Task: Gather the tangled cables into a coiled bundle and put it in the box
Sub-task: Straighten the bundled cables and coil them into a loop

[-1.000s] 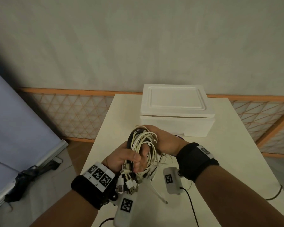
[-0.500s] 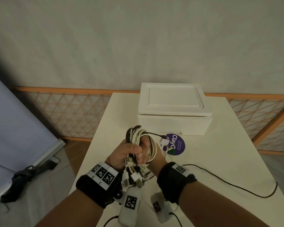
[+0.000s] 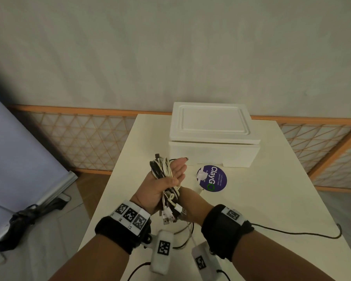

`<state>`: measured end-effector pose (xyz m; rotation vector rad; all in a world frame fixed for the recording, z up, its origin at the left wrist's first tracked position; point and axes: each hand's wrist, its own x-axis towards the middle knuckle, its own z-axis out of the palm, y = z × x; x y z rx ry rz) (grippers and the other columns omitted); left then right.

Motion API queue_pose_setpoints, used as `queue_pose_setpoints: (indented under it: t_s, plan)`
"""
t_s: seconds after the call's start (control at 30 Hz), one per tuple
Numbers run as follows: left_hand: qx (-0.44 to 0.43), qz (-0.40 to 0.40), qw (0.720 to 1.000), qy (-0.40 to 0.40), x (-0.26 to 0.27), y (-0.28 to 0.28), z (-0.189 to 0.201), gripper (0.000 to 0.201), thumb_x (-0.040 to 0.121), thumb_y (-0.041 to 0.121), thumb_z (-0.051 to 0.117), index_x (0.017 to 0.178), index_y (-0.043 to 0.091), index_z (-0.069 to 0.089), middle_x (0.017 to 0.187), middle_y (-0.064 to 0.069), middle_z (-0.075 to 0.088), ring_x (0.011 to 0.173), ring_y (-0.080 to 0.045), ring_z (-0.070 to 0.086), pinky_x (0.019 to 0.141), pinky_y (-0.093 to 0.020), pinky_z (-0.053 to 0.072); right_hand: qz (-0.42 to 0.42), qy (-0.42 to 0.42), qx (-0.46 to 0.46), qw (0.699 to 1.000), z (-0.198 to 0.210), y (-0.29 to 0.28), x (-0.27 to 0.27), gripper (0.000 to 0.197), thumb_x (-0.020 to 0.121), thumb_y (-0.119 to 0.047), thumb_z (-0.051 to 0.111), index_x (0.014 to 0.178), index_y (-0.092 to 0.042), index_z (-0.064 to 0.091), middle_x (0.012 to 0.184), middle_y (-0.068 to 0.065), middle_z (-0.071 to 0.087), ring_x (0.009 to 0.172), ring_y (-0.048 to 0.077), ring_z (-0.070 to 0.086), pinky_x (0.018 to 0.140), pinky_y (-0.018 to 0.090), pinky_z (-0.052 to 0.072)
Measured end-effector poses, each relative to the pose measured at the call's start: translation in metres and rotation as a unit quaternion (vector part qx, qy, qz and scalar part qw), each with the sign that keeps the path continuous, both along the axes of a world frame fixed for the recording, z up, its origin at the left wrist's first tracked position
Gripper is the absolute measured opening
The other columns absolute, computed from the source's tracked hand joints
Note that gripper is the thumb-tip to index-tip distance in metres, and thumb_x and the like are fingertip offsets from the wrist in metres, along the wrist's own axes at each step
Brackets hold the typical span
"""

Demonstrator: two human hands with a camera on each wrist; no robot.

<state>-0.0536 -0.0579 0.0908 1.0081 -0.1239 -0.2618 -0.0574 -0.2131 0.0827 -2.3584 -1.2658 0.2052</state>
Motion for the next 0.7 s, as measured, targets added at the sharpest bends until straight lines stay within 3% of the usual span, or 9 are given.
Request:
queue_pose_setpoints:
  t_s: [0.03, 0.1, 0.13, 0.27, 0.37, 0.43, 0.53, 0.6, 0.7]
  plan:
    - [0.024, 0.002, 1.000, -0.009, -0.001, 0.000, 0.000, 0.068, 0.055, 0.010, 0.070, 0.122, 0.009, 0.055, 0.124, 0.004, 0.065, 0.124, -0.018, 0.055, 0.099, -0.028, 0.047, -0.028, 0.074, -0.020, 0.997, 0.003, 0.011, -0.006, 0.027, 0.082, -0.025, 0.046, 0.090, -0.010, 0.067, 0.069, 0.004, 0.067, 0.057, 0.016, 0.064, 0.049, 0.019, 0.049]
    - [0.073, -0.007, 0.997, -0.032, -0.003, 0.000, 0.000, 0.066, 0.059, 0.012, 0.069, 0.123, 0.013, 0.055, 0.128, 0.009, 0.062, 0.128, -0.014, 0.050, 0.105, -0.028, 0.042, -0.061, 0.028, 0.018, 0.998, -0.014, 0.010, 0.010, 0.024, 0.076, -0.024, 0.052, 0.069, -0.010, 0.070, 0.058, 0.005, 0.064, 0.052, 0.022, 0.061, 0.046, 0.019, 0.049]
    - [0.098, -0.011, 0.994, -0.040, -0.005, 0.000, 0.000, 0.067, 0.060, 0.012, 0.069, 0.125, 0.015, 0.054, 0.131, 0.011, 0.060, 0.130, -0.012, 0.048, 0.109, -0.029, 0.038, -0.041, 0.012, -0.035, 0.998, -0.010, 0.012, 0.009, 0.024, 0.077, -0.021, 0.054, 0.064, -0.009, 0.071, 0.055, 0.004, 0.062, 0.052, 0.022, 0.061, 0.048, 0.019, 0.049]
    - [0.244, -0.014, 0.966, -0.088, -0.006, 0.005, -0.003, 0.066, 0.066, 0.018, 0.066, 0.128, 0.038, 0.053, 0.141, 0.017, 0.049, 0.136, -0.007, 0.039, 0.117, -0.039, 0.026, -0.060, 0.008, -0.111, 0.992, 0.018, 0.017, 0.000, 0.024, 0.092, -0.012, 0.048, 0.101, -0.001, 0.067, 0.097, 0.014, 0.067, 0.090, 0.027, 0.061, 0.074, 0.027, 0.049]
    - [0.377, 0.008, 0.918, -0.121, -0.006, 0.007, -0.003, 0.068, 0.067, 0.024, 0.065, 0.127, 0.052, 0.046, 0.142, 0.016, 0.049, 0.135, -0.006, 0.039, 0.118, -0.040, 0.025, -0.101, 0.093, -0.187, 0.973, 0.028, 0.017, -0.005, 0.026, 0.091, -0.018, 0.049, 0.105, 0.000, 0.063, 0.097, 0.016, 0.061, 0.083, 0.025, 0.051, 0.081, 0.032, 0.046]
    - [0.444, 0.027, 0.887, -0.120, -0.007, 0.007, 0.000, 0.071, 0.069, 0.024, 0.063, 0.131, 0.049, 0.039, 0.140, 0.010, 0.049, 0.132, -0.007, 0.041, 0.117, -0.034, 0.024, -0.115, 0.101, -0.213, 0.965, 0.025, 0.018, -0.006, 0.030, 0.090, -0.024, 0.054, 0.107, -0.002, 0.061, 0.095, 0.015, 0.057, 0.080, 0.021, 0.046, 0.080, 0.033, 0.046]
    - [0.492, 0.027, 0.860, -0.136, -0.007, 0.006, -0.002, 0.075, 0.073, 0.024, 0.064, 0.137, 0.044, 0.031, 0.140, 0.023, 0.036, 0.133, 0.006, 0.027, 0.114, -0.017, 0.016, -0.133, 0.103, -0.245, 0.955, 0.024, 0.017, -0.007, 0.026, 0.085, -0.020, 0.058, 0.103, -0.002, 0.061, 0.087, 0.010, 0.052, 0.076, 0.020, 0.046, 0.072, 0.032, 0.044]
    - [0.521, 0.043, 0.840, -0.147, -0.006, 0.005, -0.007, 0.079, 0.077, 0.019, 0.066, 0.144, 0.036, 0.030, 0.139, 0.021, 0.035, 0.132, 0.005, 0.026, 0.112, -0.015, 0.015, -0.141, 0.105, -0.241, 0.955, 0.027, 0.017, -0.009, 0.024, 0.083, -0.019, 0.058, 0.099, -0.001, 0.061, 0.085, 0.008, 0.052, 0.075, 0.021, 0.048, 0.071, 0.034, 0.046]
    - [0.564, 0.067, 0.811, -0.137, -0.004, 0.006, -0.012, 0.060, 0.080, 0.015, 0.065, 0.138, 0.016, 0.048, 0.126, 0.007, 0.053, 0.117, -0.001, 0.044, 0.102, -0.012, 0.027, -0.152, 0.095, -0.270, 0.946, 0.027, 0.016, -0.014, 0.024, 0.084, -0.018, 0.057, 0.102, -0.002, 0.061, 0.085, 0.006, 0.052, 0.077, 0.022, 0.051, 0.076, 0.034, 0.050]
